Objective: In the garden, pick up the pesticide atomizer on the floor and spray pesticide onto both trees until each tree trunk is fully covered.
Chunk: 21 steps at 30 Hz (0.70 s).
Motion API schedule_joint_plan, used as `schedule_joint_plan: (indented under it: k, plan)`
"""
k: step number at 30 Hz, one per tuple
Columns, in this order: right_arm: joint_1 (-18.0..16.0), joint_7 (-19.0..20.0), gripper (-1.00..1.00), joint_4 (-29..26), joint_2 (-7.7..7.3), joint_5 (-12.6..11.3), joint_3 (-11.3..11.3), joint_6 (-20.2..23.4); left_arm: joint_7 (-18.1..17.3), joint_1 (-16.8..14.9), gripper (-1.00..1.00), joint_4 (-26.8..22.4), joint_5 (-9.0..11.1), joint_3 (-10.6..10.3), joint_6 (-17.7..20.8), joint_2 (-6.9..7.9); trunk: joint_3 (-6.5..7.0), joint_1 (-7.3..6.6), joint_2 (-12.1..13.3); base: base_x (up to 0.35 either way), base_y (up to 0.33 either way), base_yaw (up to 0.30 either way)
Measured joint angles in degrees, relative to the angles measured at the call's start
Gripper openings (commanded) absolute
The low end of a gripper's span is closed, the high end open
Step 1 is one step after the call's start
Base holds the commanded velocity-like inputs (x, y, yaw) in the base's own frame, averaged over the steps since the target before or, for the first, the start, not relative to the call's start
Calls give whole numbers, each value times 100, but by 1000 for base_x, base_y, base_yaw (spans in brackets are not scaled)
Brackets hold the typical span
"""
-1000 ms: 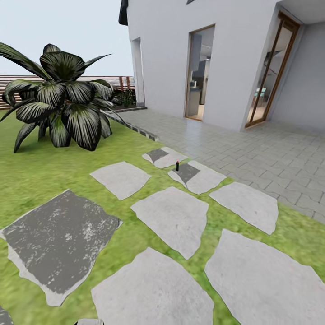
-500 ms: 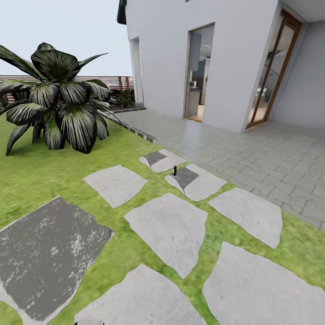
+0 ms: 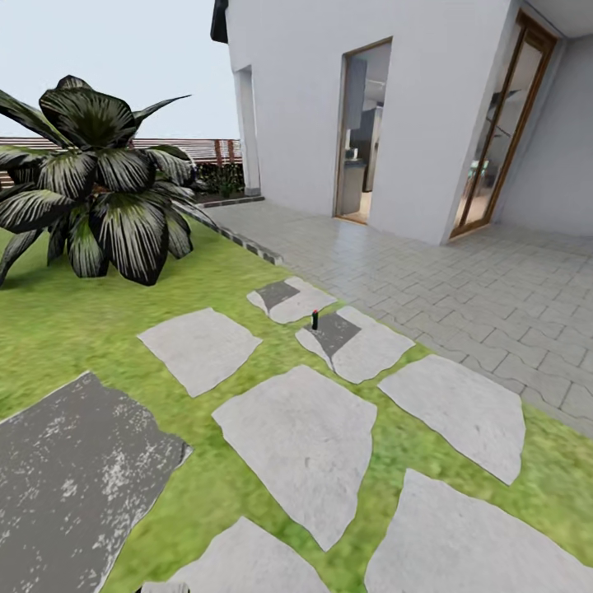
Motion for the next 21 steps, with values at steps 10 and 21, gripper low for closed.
schedule_joint_plan:
  k: [10, 21]
  plan:
    - [0, 0, 100, -1, 0, 0, 0, -4, 0, 0, 100, 0, -1, 0, 2, 0, 0, 0, 0, 315, -121, 0]
    - [0, 0, 100, -1, 0, 0, 0, -2, 1, 0, 100, 0, 0, 0, 2, 0, 0, 0, 0, 315, -121, 0]
